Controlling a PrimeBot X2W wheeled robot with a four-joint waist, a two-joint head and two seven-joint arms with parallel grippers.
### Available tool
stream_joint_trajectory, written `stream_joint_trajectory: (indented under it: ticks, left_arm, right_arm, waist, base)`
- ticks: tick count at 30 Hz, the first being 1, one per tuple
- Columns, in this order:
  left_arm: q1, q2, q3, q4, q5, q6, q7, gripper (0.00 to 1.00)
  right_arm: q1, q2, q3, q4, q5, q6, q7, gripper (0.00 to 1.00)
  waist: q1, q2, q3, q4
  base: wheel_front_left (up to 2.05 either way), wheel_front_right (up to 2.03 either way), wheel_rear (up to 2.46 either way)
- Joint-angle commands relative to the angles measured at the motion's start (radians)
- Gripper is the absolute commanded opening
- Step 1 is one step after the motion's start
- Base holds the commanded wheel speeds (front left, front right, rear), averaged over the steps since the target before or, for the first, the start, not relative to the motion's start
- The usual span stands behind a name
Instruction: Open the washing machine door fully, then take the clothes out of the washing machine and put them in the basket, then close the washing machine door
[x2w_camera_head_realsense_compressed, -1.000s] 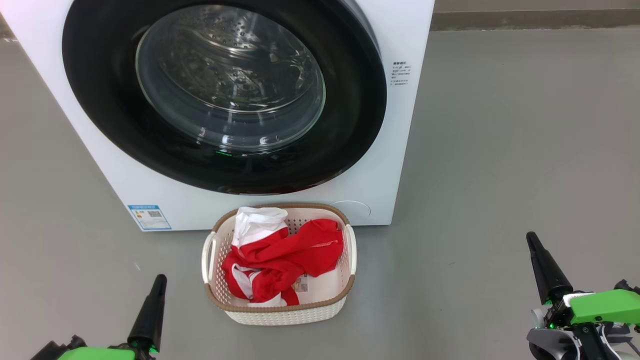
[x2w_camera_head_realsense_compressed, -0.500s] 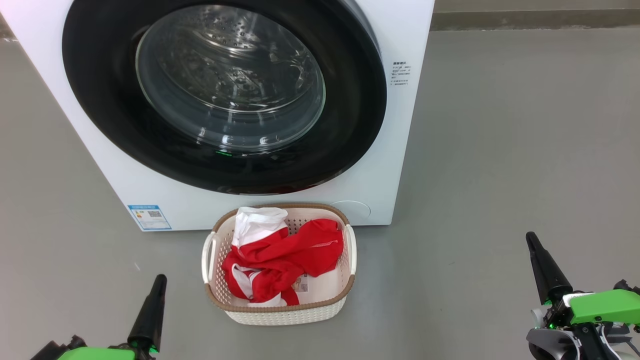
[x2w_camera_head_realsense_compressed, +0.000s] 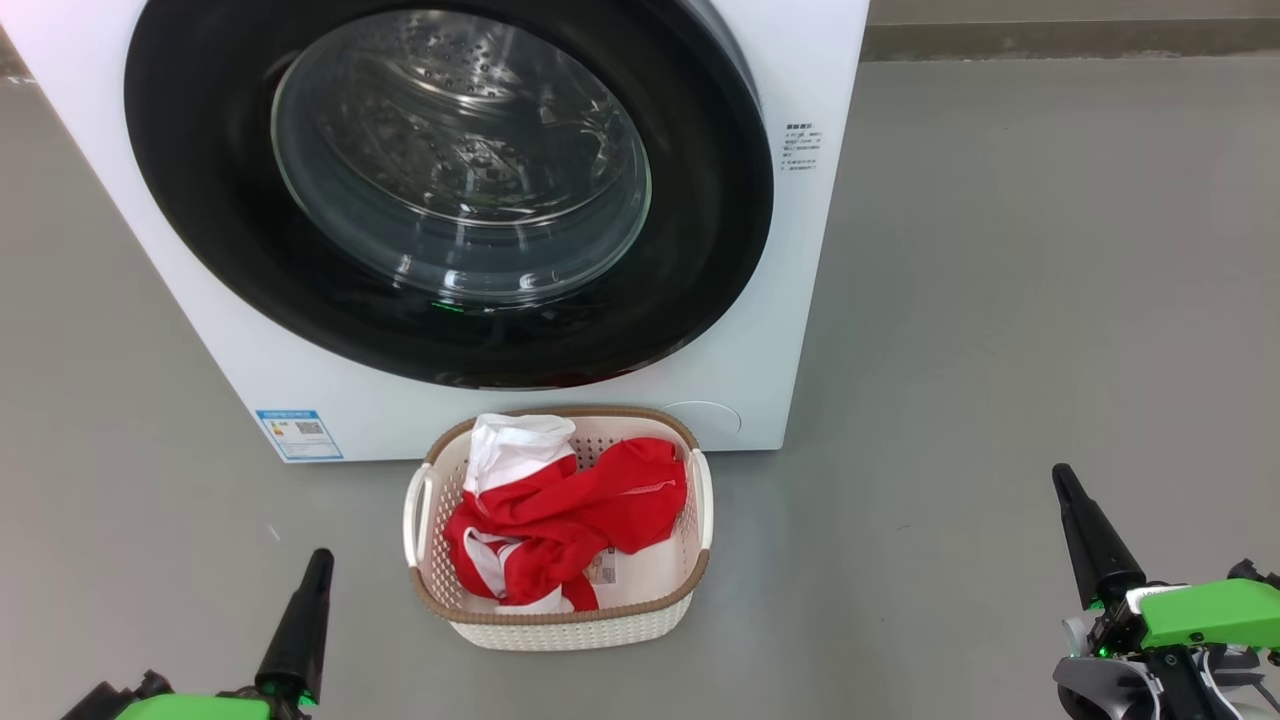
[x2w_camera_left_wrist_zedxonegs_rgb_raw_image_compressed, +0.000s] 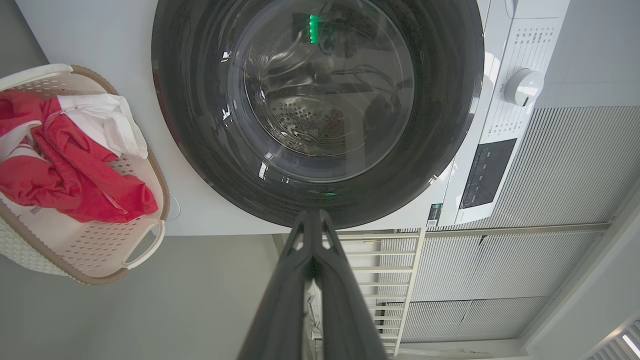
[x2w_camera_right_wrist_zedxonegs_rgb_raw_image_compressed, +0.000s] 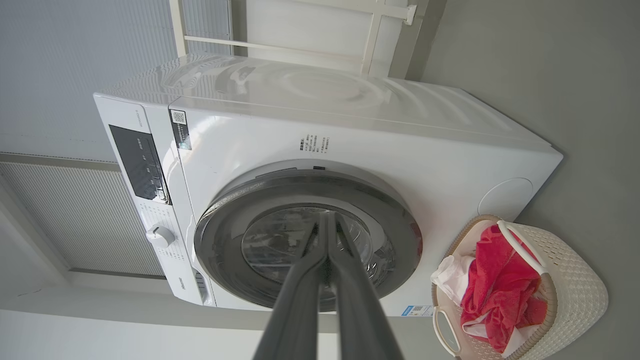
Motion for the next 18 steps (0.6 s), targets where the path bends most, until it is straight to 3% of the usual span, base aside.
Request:
stream_joint_trajectory:
  ticks: [1,18]
  left_arm:
    - [-0.039,0.015,0.035,-0.021,-0.007,-0.007,0.006,0.00]
    - [-0.039,0.015,0.035,-0.021,-0.007,-0.007,0.006,0.00]
  right_arm:
    - [-0.043,-0.007,0.014,-0.024,-0.007,-0.001,0.005,0.00]
    - [-0.043,-0.006,0.012,-0.024,-0.007,-0.001,0.005,0.00]
  waist:
    - [0.0000,0.0000,0.000,0.000]
    - [0.0000,0.0000,0.000,0.000]
  base:
    - [0.00,0.00,0.00]
    - [0.00,0.00,0.00]
